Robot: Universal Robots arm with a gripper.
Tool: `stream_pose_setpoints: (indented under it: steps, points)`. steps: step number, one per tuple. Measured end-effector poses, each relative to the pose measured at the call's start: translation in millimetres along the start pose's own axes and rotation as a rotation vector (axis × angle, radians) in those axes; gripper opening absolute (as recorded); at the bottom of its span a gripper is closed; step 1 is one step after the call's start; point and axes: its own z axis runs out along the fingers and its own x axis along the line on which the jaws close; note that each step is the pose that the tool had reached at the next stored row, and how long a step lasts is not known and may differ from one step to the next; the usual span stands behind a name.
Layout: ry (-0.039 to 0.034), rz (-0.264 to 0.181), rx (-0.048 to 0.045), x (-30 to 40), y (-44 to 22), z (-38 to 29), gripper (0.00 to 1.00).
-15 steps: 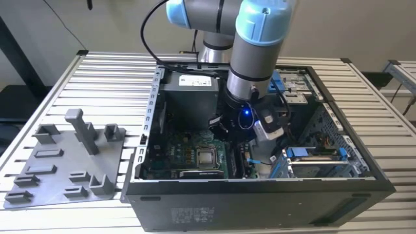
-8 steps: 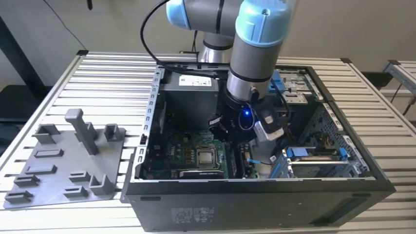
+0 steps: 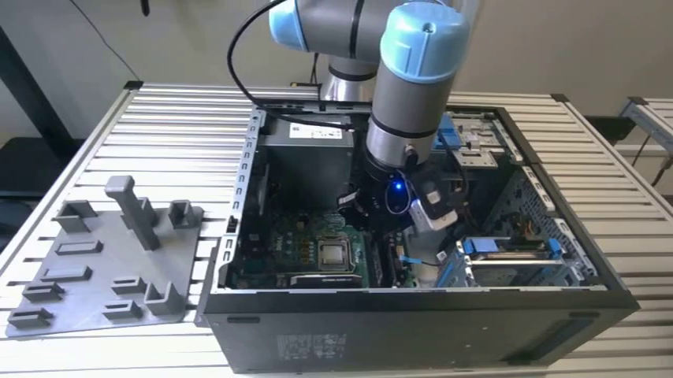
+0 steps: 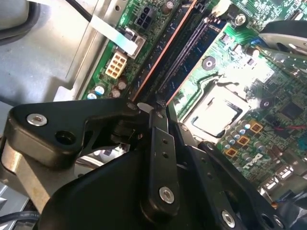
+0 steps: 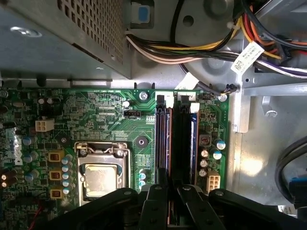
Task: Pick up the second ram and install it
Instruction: 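Insert the second ram into the second slot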
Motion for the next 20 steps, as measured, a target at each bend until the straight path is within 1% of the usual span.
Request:
stream_pose_setpoints:
  steps: [12,14,16,17,18,20]
  points:
    - [0.0013,0.000,-0.0003,0.0,0.1,0.3,0.14]
    - [0.0014,0.000,-0.0025,0.0,0.5,0.9,0.15]
    - [0.0015,0.000,-0.0011,0.0,0.2,0.6,0.15]
    - [0.0020,0.000,-0.0001,0.0,0.0,0.1,0.22]
    - [0.0022,0.000,-0.0002,0.0,-0.1,-2.0,0.22]
    - [0.0023,0.001,-0.0003,0.2,-0.3,-10.6,0.22]
